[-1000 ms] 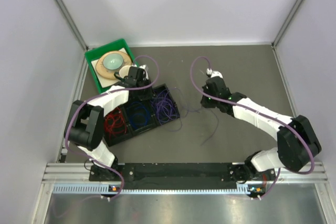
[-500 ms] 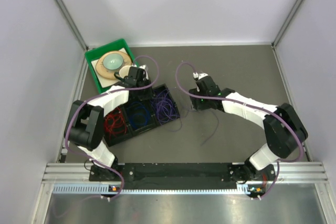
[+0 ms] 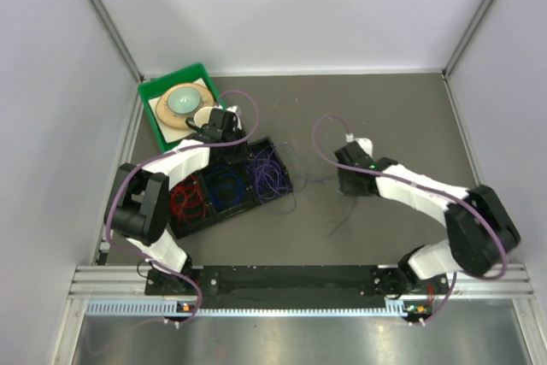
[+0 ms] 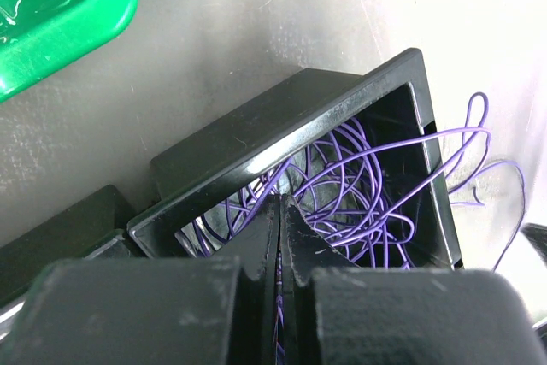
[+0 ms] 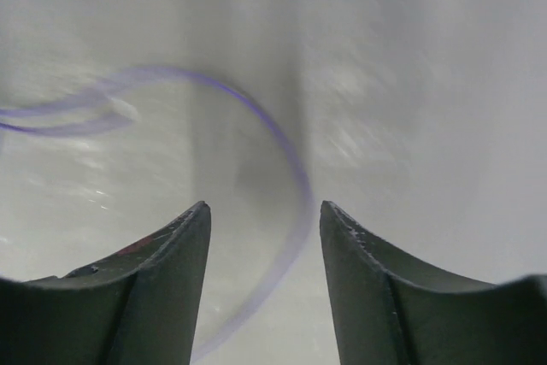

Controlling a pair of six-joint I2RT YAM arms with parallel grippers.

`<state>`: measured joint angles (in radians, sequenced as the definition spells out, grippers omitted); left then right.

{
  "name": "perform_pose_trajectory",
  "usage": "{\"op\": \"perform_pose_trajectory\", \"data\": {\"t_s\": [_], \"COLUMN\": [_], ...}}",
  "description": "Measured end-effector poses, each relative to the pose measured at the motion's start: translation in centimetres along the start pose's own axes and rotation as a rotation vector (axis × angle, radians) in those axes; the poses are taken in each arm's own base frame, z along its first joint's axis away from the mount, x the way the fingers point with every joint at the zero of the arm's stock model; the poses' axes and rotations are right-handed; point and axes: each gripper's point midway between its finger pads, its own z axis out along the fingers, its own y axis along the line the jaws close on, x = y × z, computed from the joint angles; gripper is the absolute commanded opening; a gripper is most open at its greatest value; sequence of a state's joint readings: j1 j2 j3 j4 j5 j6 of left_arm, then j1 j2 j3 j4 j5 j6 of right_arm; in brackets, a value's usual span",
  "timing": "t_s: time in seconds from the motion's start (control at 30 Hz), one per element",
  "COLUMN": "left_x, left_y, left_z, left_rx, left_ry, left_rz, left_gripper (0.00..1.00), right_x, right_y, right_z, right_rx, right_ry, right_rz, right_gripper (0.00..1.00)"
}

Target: Untangle the cables

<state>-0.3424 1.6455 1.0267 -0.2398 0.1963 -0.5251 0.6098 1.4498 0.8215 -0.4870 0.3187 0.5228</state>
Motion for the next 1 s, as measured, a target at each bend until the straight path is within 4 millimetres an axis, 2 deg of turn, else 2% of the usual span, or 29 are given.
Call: {"op": "perform_pose_trajectory", "data": {"t_s": [0.1,0.17,0.37,0.53,0.67,0.77,0.8,0.83,1.0], "left_x": [0.0,0.0,0.2,0.3,0.3,0.3,0.3,0.3,0.3], "left_y": [0.0,0.0,-0.1,-0.1,-0.1,-0.1,-0.1,-0.1,-0.2], "left_z": [0.0,0.0,0.4,0.4,0.4,0.4,0.4,0.4,0.4], "left_rx": [0.0,0.001,0.01,0.012,0.012,0.012,0.012,0.012,0.012], "left_ry": [0.0,0.0,0.009,0.013,0.014,0.014,0.014,0.014,0.013], "left_rz": [0.0,0.0,-0.004,-0.004,-0.005,-0.005,-0.005,-0.005,-0.007], "left_gripper": [0.0,0.0,0.0,0.0,0.0,0.0,0.0,0.0,0.0], "right_x": [1.6,2.0,2.9,5.1,7.4,7.6,7.7,7.9,8.1], "right_y": [-2.2,-2.7,-1.3,0.8,1.8,2.8,3.0,3.2,3.5], "right_z": [-1.2,-2.1,-2.9,-2.6,-1.8,-1.9,-2.0,-2.0,-2.0], "right_rx": [0.029,0.032,0.002,0.002,0.036,0.024,0.02,0.019,0.022], "right_ry": [0.0,-0.009,0.026,0.117,0.211,0.223,0.227,0.232,0.246], "right_rz": [0.172,0.28,0.479,0.541,0.56,0.576,0.58,0.585,0.613], "right_gripper": [0.54,0.54,0.51,0.5,0.43,0.36,0.33,0.26,0.13]}}
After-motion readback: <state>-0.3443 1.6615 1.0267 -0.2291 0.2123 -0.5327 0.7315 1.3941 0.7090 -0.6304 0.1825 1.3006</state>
